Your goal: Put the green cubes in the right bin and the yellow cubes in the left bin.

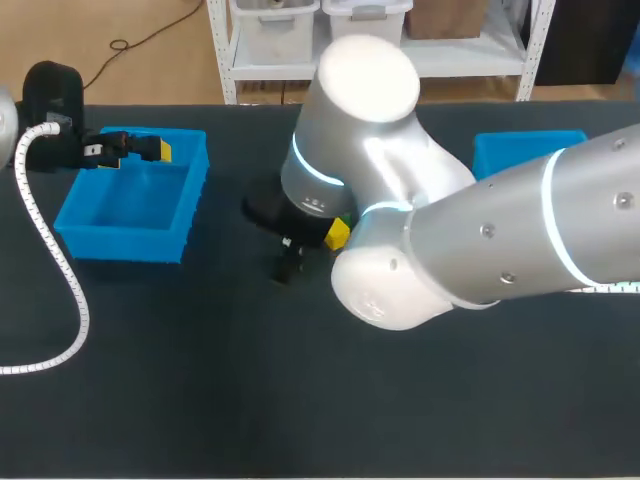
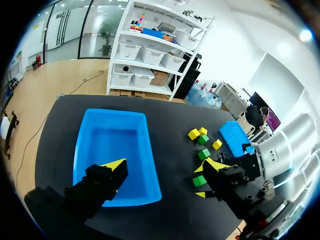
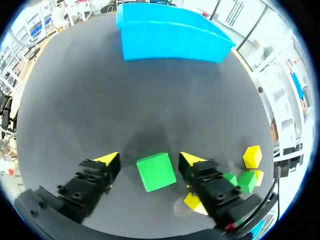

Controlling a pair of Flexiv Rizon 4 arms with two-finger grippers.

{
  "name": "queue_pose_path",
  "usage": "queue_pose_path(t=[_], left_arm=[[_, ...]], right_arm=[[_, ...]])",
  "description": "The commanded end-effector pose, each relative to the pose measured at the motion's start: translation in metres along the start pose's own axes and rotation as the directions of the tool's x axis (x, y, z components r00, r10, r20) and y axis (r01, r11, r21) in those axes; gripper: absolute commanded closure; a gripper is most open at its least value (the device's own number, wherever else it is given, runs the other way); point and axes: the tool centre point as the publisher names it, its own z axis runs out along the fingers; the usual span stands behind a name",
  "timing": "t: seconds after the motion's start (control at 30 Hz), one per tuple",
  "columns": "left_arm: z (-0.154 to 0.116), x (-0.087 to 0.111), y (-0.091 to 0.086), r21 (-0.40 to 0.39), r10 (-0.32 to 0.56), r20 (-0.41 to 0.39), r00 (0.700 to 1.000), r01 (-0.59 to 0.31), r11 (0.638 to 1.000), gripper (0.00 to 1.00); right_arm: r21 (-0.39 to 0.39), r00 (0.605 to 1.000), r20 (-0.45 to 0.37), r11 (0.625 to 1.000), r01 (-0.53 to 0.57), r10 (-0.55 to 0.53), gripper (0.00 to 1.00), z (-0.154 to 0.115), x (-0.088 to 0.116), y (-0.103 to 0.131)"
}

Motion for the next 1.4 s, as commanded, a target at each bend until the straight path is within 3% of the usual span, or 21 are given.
queue_pose_path(t=[0.03, 0.27, 0.4, 0.53, 0.7, 0.9, 1.07, 1.2, 1.4], left_arm=[[0.000, 0.001, 0.002, 0.009, 0.002, 0.006, 1.000, -0.002, 1.000, 0.00], [0.000, 0.001, 0.002, 0.009, 0.002, 0.006, 1.000, -0.002, 1.000, 0.00], [0.000, 0.001, 0.002, 0.009, 0.002, 0.006, 1.000, -0.002, 1.000, 0.00], [0.000, 0.001, 0.002, 0.009, 0.002, 0.006, 1.000, -0.002, 1.000, 0.00], [0.000, 0.001, 0.002, 0.009, 0.002, 0.006, 1.000, -0.002, 1.000, 0.00], [0.000, 0.001, 0.002, 0.009, 0.002, 0.006, 1.000, -0.002, 1.000, 0.00], [0.000, 0.001, 0.002, 0.009, 0.002, 0.006, 1.000, -0.002, 1.000, 0.00], [0.000, 0.001, 0.002, 0.009, 0.002, 0.006, 1.000, -0.002, 1.000, 0.00], [0.000, 0.001, 0.002, 0.009, 0.002, 0.006, 1.000, -0.002, 1.000, 0.00]], right_arm=[[0.045, 1.000, 0.008, 0.999, -0.009, 0.008, 1.00, -0.002, 0.004, 0.002], [0.097, 1.000, 0.015, 0.995, 0.002, -0.004, 1.00, -0.010, 0.004, -0.003], [0.137, 0.998, 0.062, 0.991, -0.006, -0.002, 1.00, -0.034, 0.004, -0.011], [0.155, 0.983, 0.176, 0.985, -0.070, 0.042, 1.00, -0.088, 0.008, -0.037], [0.205, 0.934, 0.316, 0.949, -0.239, 0.167, 1.00, -0.148, 0.027, -0.095], [0.275, 0.839, 0.414, 0.831, -0.484, 0.352, 1.00, -0.193, 0.085, -0.171], [0.308, 0.748, 0.432, 0.698, -0.647, 0.503, 1.00, -0.205, 0.147, -0.216], [0.334, 0.680, 0.406, 0.593, -0.733, 0.611, 1.00, -0.199, 0.199, -0.232], [0.372, 0.602, 0.336, 0.485, -0.792, 0.725, 1.00, -0.178, 0.257, -0.235]])
